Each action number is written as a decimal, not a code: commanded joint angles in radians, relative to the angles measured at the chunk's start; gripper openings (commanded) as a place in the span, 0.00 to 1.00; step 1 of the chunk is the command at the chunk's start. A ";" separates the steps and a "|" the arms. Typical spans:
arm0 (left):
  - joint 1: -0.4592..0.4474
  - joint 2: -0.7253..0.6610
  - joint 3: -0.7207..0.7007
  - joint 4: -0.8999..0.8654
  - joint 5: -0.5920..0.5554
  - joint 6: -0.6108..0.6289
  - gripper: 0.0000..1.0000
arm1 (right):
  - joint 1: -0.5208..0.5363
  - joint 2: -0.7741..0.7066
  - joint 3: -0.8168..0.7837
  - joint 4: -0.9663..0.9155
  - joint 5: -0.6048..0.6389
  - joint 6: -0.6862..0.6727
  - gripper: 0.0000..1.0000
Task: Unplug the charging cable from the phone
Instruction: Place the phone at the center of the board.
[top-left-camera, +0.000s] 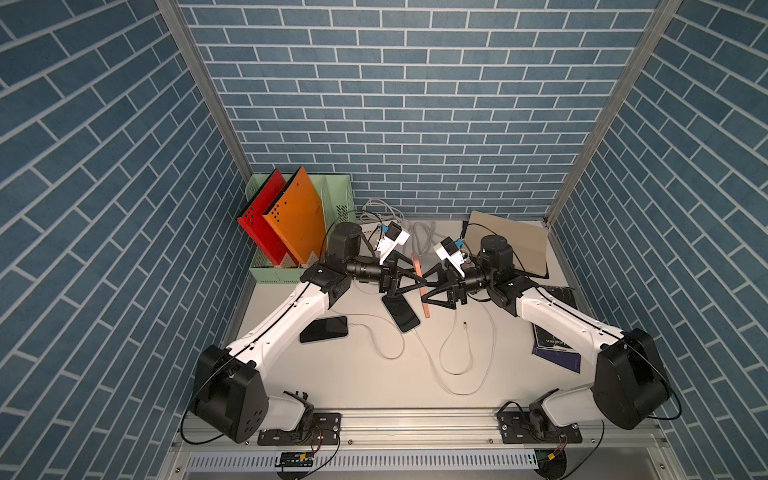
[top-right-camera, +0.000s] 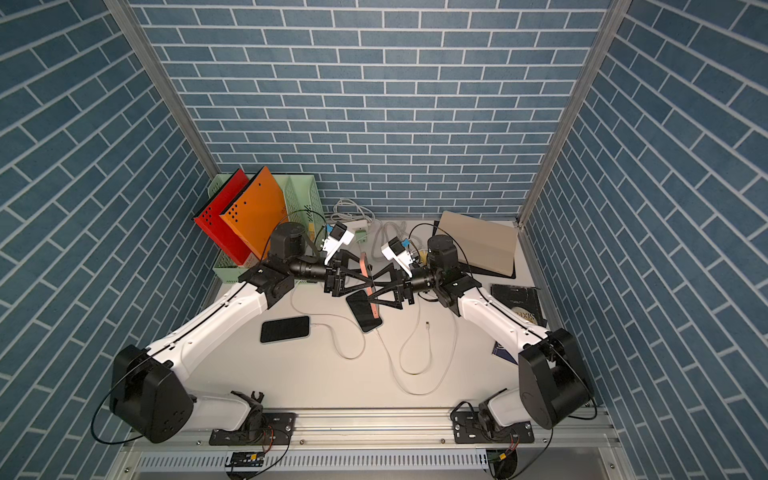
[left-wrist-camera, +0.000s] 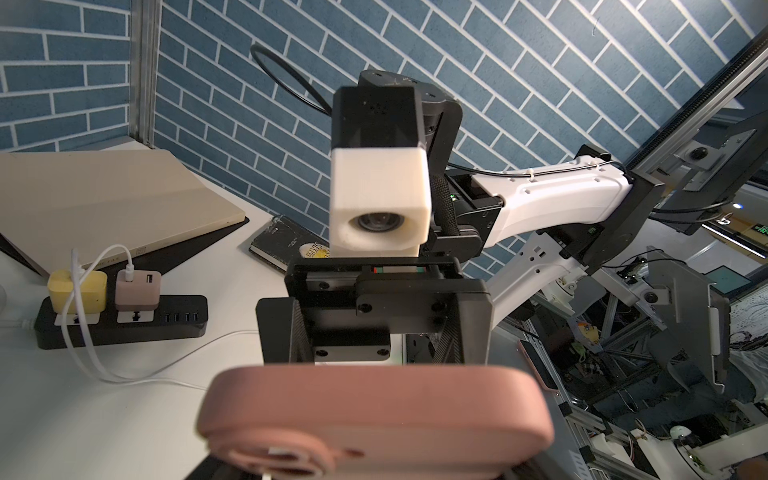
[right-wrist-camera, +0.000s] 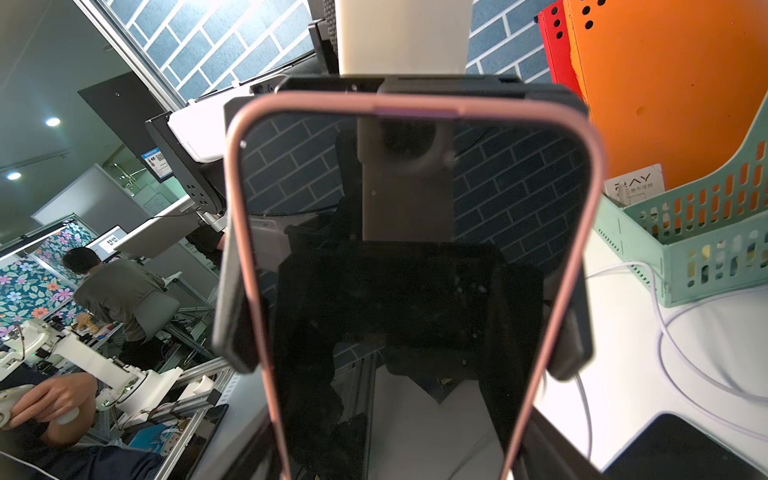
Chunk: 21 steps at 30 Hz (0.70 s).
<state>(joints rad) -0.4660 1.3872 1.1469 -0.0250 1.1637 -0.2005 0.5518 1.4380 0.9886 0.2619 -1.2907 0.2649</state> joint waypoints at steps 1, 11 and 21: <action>-0.005 -0.015 0.036 -0.011 0.025 0.031 0.48 | 0.005 0.009 0.033 0.017 -0.032 -0.016 0.42; 0.007 -0.068 0.030 -0.097 -0.150 0.078 1.00 | 0.002 0.011 0.043 0.008 0.001 -0.016 0.30; 0.116 -0.287 -0.149 0.039 -0.534 -0.043 1.00 | -0.002 0.027 0.040 -0.011 0.128 -0.016 0.24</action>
<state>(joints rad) -0.3679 1.1507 1.0370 -0.0467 0.7845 -0.1986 0.5514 1.4528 0.9886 0.2535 -1.2282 0.2634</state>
